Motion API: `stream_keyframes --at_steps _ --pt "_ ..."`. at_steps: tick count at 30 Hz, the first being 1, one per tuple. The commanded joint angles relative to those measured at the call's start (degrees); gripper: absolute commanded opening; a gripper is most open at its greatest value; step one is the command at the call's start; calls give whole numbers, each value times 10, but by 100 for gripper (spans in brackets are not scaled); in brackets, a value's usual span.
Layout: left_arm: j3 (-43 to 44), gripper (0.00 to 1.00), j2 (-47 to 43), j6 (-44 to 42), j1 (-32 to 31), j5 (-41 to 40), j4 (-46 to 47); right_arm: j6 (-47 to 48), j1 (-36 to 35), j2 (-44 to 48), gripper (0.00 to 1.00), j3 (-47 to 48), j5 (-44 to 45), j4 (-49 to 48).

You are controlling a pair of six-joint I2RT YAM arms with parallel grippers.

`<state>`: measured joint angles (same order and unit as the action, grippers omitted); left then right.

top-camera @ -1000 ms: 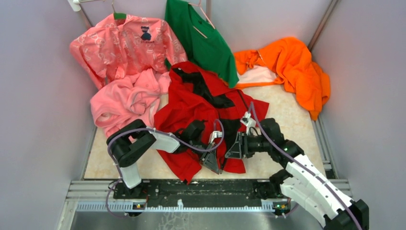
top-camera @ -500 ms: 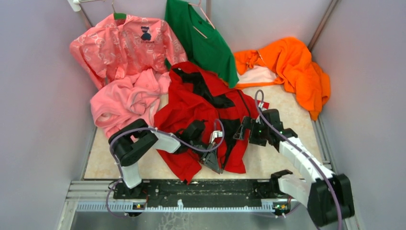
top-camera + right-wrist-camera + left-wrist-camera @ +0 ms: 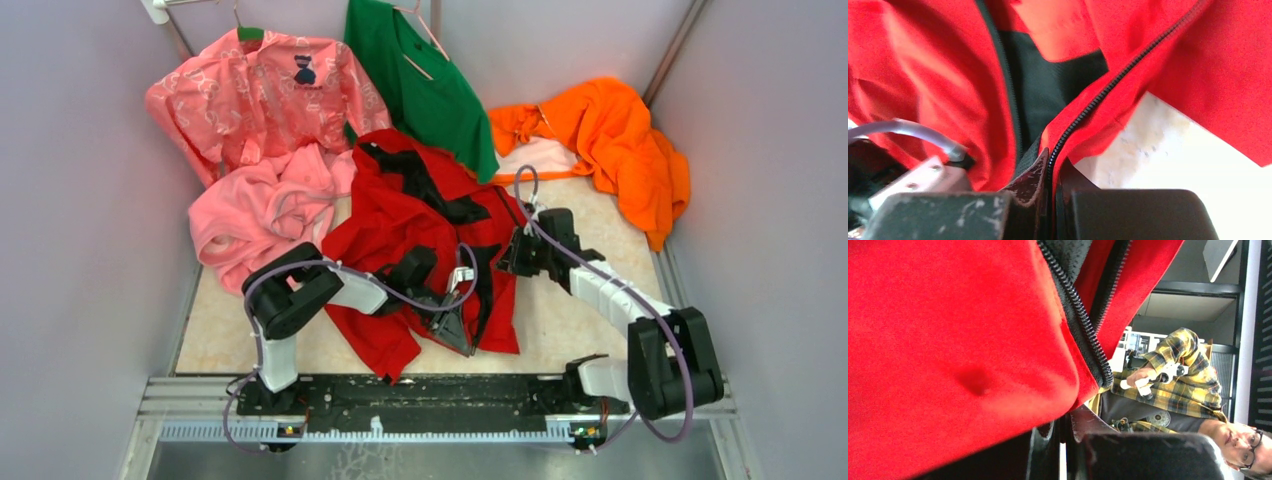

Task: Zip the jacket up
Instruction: Adjust the jacket at the center of the board.

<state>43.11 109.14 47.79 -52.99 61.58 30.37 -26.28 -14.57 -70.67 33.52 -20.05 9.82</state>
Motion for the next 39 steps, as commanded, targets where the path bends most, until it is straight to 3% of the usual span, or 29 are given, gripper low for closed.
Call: stream_keyframes --at_steps 1,12,20,23,27,29,34,36,39 --pt "44 0 18 -26 5 13 -26 10 7 -26 0 100 -28 -86" --pt "244 0 86 -165 100 0 -277 -46 44 -245 0 328 -82 -134" --pt "291 0 159 -137 125 -2 -253 -38 79 -334 2 368 -139 -183" --pt "272 0 159 -97 125 2 -191 16 100 -337 18 368 -225 -146" --pt "252 0 151 -52 124 10 -128 142 143 -280 59 348 -308 -77" --pt "253 0 153 -46 123 15 -119 244 169 -231 73 349 -329 -1" --pt "255 0 154 -30 117 26 -88 481 191 -132 83 337 -348 158" --pt "255 0 152 -26 115 27 -80 513 193 -95 84 311 -338 179" --pt "255 0 147 -24 113 32 -71 573 195 -78 84 292 -397 260"
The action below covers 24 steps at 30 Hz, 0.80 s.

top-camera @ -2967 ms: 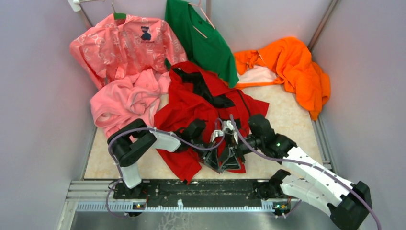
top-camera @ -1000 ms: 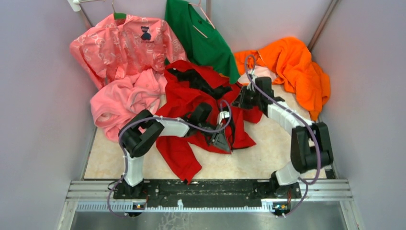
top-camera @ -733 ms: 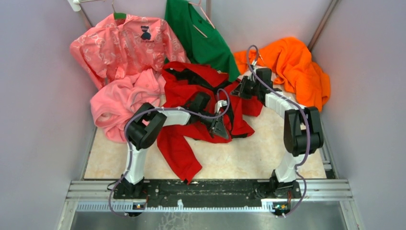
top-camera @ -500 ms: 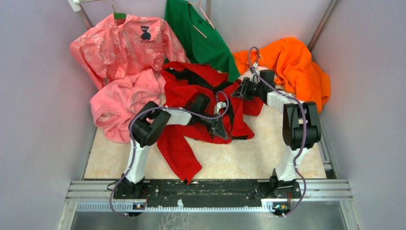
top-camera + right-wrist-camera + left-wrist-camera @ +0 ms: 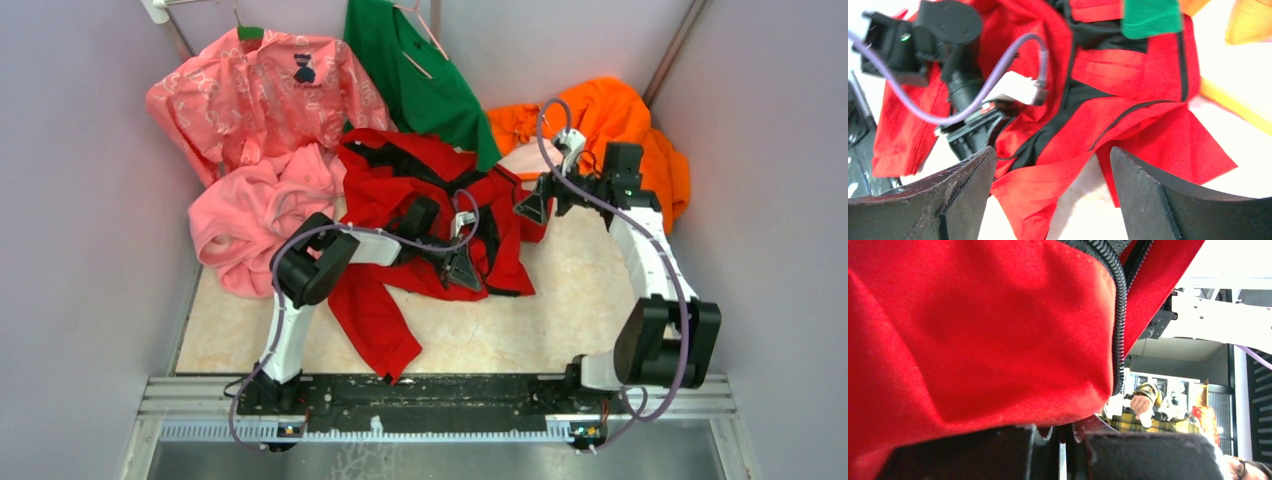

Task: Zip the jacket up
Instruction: Adjust the jacket at the center of the board.

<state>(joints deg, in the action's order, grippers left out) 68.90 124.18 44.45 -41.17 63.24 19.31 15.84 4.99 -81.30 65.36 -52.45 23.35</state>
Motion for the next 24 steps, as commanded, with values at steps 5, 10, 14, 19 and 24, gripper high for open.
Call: stream_keyframes --at_steps 5,10,14,19,24 --pt "2 0 -4 11 -9 24 48 176 -21 20 84 -91 -100 173" --pt "-1 0 -8 7 -11 32 49 187 -35 11 83 -125 -68 157" --pt "-4 0 -10 4 -11 35 50 173 -67 -16 82 -138 -25 124" --pt "-6 0 -11 2 -12 41 51 112 -72 -44 78 -126 15 70" --pt "-7 0 -12 1 -13 43 54 74 -61 -29 80 -137 15 55"
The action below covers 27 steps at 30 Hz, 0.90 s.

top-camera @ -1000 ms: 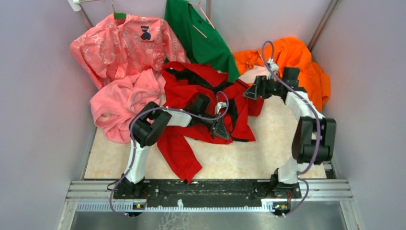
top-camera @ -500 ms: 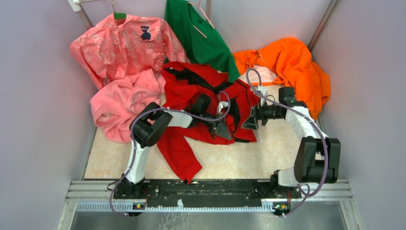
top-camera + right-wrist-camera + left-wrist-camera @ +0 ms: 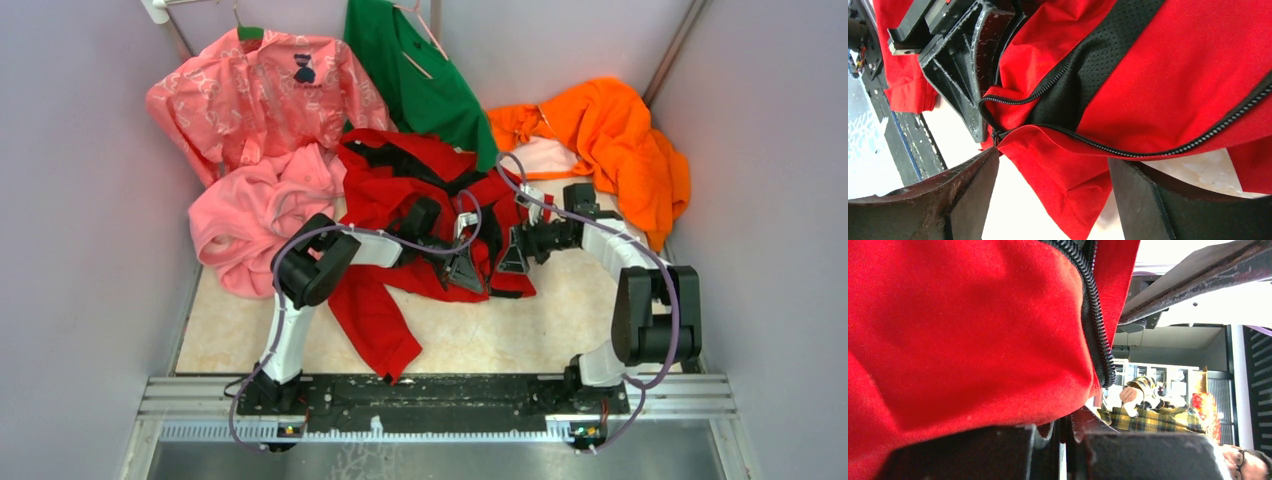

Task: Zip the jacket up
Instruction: Adjust the jacket at the center of the board, then zip the zipper on the jacket.

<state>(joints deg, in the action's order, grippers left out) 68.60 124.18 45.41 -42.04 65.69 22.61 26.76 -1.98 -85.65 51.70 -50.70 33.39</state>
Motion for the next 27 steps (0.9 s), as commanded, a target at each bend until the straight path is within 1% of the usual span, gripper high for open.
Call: stream_keyframes --at_steps 1,9,12,13,17,20,22,23,25,27 --pt "-3 0 -10 -7 -4 21 23 -42 11 13 81 -4 -8 -49" --pt "-3 0 -14 -4 -6 27 32 -58 16 -36 82 2 -9 -59" --pt "-9 0 -15 11 -7 32 56 -53 18 -59 82 4 -25 -56" --pt "-10 0 -14 15 -7 33 62 -46 17 -67 81 9 -34 -50" --pt "-10 0 -9 22 -7 36 72 -34 17 -85 81 15 -114 -47" --pt "-11 0 -8 30 -7 38 82 -24 17 -89 79 16 -160 -46" --pt "-11 0 -7 30 -7 38 82 -16 17 -89 75 17 -190 -43" --pt "-11 0 -7 31 -7 39 83 -14 17 -87 71 19 -205 -40" --pt "-11 0 -5 32 -7 39 84 3 17 -86 62 25 -230 -27" --pt "-10 0 -3 33 -7 39 84 14 28 -85 47 31 -249 -16"
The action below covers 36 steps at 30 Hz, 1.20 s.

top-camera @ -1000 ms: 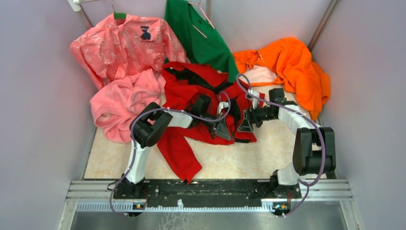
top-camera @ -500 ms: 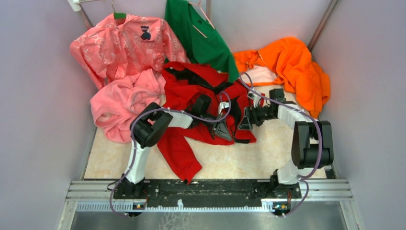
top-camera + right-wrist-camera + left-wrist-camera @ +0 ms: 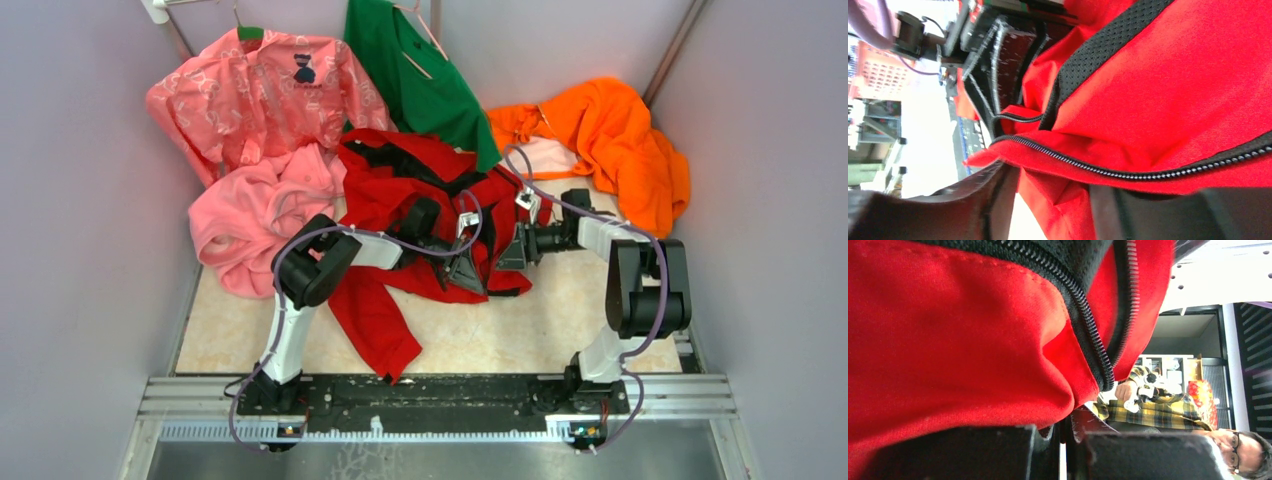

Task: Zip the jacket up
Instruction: Zip the zipper on the jacket.

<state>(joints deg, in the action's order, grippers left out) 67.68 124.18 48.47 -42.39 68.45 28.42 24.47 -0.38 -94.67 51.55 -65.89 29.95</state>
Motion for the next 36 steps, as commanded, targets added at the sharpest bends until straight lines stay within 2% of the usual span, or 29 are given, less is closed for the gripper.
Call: stream_keyframes --at_steps 1,5,6,10,17,19,22,25,26,27,29,31,33,36 --pt "-1 0 -2 3 -4 11 26 42 19 4 36 36 -107 26" --pt "4 0 3 -3 -3 5 13 59 38 -1 2 44 -128 48" --pt "8 0 5 -7 -3 4 4 63 42 -3 0 47 -132 56" --pt "34 0 13 -63 -6 -7 -94 31 52 -6 0 47 -144 40" --pt "88 0 35 -171 -19 -49 -269 -229 52 20 0 -35 -113 -234" --pt "92 0 42 -183 -21 -59 -281 -276 52 28 0 -52 -94 -272" --pt "92 0 48 -189 -21 -64 -299 -274 52 23 0 -49 -35 -243" --pt "86 0 48 -182 -20 -58 -291 -171 52 -1 0 -5 43 -128" --pt "84 0 47 -176 -20 -54 -280 -132 52 -7 2 9 58 -95" --pt "82 0 46 -169 -19 -51 -265 -104 52 -11 10 24 70 -61" --pt "82 0 43 -157 -19 -46 -248 -49 54 -3 35 42 93 -9" --pt "82 0 41 -148 -18 -41 -235 -12 57 30 50 43 120 14" --pt "82 0 39 -143 -18 -36 -225 19 61 75 60 38 161 23" --pt "80 0 36 -139 -18 -28 -213 59 77 141 65 22 202 27"
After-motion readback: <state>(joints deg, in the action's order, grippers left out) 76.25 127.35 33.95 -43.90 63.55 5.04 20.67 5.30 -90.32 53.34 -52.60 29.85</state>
